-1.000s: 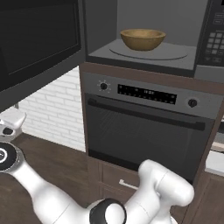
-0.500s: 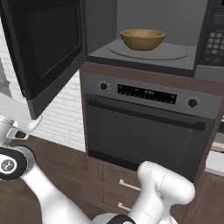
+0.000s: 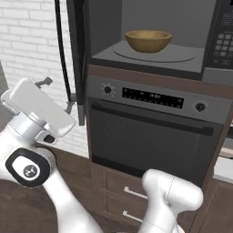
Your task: Pick the mushroom from the sink and place it in the bowl. Then pick the bowl and place it in the microwave. Then close the microwave door and press the start button.
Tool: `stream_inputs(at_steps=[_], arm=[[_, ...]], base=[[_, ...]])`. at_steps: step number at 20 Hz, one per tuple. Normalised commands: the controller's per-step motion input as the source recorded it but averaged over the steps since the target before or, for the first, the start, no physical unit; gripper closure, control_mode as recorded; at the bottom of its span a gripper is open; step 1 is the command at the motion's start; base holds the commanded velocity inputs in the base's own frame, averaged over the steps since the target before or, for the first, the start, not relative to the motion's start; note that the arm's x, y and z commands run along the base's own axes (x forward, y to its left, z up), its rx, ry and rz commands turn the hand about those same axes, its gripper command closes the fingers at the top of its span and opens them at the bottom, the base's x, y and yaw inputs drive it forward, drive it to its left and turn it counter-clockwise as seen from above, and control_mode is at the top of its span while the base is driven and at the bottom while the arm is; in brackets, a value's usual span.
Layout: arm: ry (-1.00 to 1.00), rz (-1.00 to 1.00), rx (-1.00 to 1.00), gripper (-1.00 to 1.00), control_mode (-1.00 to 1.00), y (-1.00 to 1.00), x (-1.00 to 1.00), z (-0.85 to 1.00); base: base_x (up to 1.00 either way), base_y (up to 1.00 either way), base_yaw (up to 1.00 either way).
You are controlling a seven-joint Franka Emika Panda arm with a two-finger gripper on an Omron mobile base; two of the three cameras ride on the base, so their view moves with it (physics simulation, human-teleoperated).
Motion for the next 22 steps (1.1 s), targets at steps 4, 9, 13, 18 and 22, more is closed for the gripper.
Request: stream_inputs(at_steps=[4,9,13,18,22], arm=[[-0.1,0.0,0.27,-1.0,-1.0,-1.0,-0.05,0.0],[-0.06,0.0,0.3,-1.0,-1.0,-1.0,0.0,0.06],[-0.05,0.0,0.3,-1.0,-1.0,-1.0,0.0,0.07],[0.0,0.0,0.27,-1.0,-1.0,-1.0,0.05,0.0],[0.0,0.0,0.2,-1.0,-1.0,-0.84,0.31,0.0]], base=[[0.0,0.0,0.0],[0.0,0.0,0.0],[0.0,0.0,0.0],[0.0,0.0,0.0],[0.0,0.0,0.0]])
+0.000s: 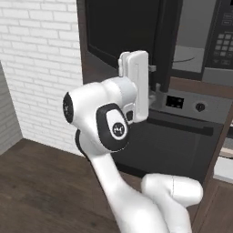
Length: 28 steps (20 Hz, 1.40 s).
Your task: Pick the mushroom from the sink and place it in the bowl. Then pick the bowl and place it in the microwave. Then close the microwave door and press the start button.
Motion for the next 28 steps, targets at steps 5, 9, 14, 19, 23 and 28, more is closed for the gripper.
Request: stream_inputs(at_steps=[5,9,14,19,23,28], arm=[[0.0,0.0,0.21,-1.0,-1.0,-0.91,0.44,0.0],[0.0,0.0,0.2,-1.0,-1.0,-0.86,0.56,0.0],[0.0,0.0,0.18,-1.0,-1.0,-0.77,0.6,0.0],[0.0,0.0,0.16,-1.0,-1.0,-0.68,0.61,0.0],[0.0,0.0,0.11,-1.0,-1.0,-0.43,0.67,0.0],[0.0,0.0,0.04,-1.0,-1.0,-0.05,0.73,0.0]], base=[[0.0,0.0,0.0],[0.0,0.0,0.0],[0.0,0.0,0.0],[0.0,0.0,0.0],[0.0,0.0,0.0],[0.0,0.0,0.0]])
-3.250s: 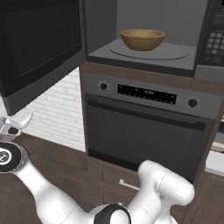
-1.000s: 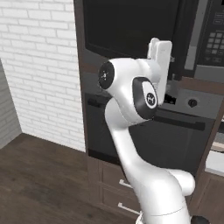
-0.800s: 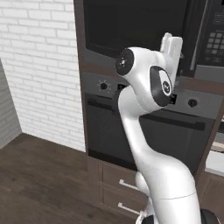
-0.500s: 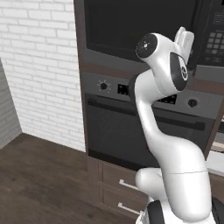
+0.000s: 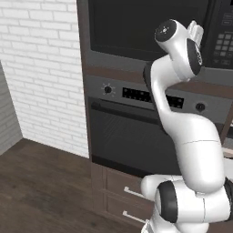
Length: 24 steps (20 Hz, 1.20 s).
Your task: Pick the mushroom from the sink and place it in the bowl. Then pick the bowl and place it in the microwave. Then close the microwave door and press the start button.
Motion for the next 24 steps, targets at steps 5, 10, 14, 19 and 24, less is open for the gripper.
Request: stream_inputs(at_steps=[5,10,14,19,24], arm=[[0.0,0.0,0.03,-1.0,-1.0,-0.06,0.83,0.0],[0.0,0.0,0.05,-1.0,-1.0,-0.25,0.77,-0.03],[-0.14,0.0,0.04,-1.0,-1.0,-0.06,0.19,-0.37],[-0.22,0.0,0.0,-1.0,-1.0,0.2,-0.14,-0.33],[-0.03,0.01,-0.04,-1.0,-1.0,0.43,-0.73,0.0]], base=[[0.0,0.0,0.0],[0.0,0.0,0.0],[0.0,0.0,0.0],[0.0,0.0,0.0],[0.0,0.0,0.0]])
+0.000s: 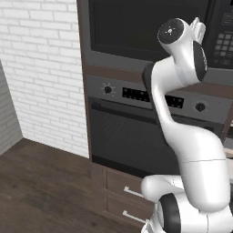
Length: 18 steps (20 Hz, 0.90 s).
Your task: Pick the mushroom from the sink and place it in the bowl. Then pick the bowl and place it in the microwave. Then close the microwave door and press the start button.
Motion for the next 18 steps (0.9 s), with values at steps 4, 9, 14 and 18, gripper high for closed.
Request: stream_inputs(at_steps=[4,9,14,18], arm=[[0.09,0.07,-0.06,-1.0,-1.0,0.24,-0.92,0.12],[0.39,0.15,-0.16,-1.0,-1.0,0.07,-0.95,0.12],[0.38,0.27,-0.25,-1.0,-1.0,0.0,-0.87,0.0],[0.2,0.28,-0.3,-1.0,-1.0,0.0,-0.84,0.0]], base=[[0.0,0.0,0.0],[0.0,0.0,0.0],[0.0,0.0,0.0],[0.0,0.0,0.0]])
